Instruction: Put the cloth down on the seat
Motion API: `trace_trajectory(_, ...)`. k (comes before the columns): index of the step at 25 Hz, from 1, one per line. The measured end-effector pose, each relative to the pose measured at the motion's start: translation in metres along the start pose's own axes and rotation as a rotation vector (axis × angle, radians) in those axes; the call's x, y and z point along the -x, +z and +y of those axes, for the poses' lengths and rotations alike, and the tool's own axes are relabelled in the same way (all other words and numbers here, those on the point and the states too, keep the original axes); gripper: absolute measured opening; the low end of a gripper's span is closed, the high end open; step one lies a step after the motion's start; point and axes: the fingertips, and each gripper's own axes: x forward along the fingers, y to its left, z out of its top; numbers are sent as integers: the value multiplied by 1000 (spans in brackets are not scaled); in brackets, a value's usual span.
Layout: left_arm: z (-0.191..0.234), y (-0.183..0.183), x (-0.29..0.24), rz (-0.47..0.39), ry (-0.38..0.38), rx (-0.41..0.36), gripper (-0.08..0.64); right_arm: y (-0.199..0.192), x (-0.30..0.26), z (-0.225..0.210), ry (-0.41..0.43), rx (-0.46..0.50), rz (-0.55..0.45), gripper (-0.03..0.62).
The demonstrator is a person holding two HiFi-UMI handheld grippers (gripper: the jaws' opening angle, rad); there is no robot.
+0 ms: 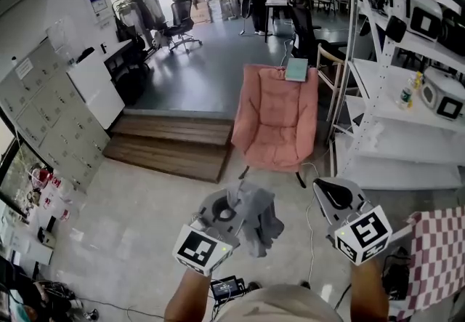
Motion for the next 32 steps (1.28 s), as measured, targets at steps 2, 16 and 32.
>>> trace_trajectory(2, 7, -3, 4, -1, -13, 4, 18, 3, -7, 5, -9, -8, -12, -8)
trace_trajectory(16, 55, -21, 23, -56, -45, 49, 18, 5, -50, 30, -47, -7, 20, -8)
trace_trajectory(32, 83, -46, -55, 32, 64, 53, 18, -18, -109, -62, 57, -51, -11, -8)
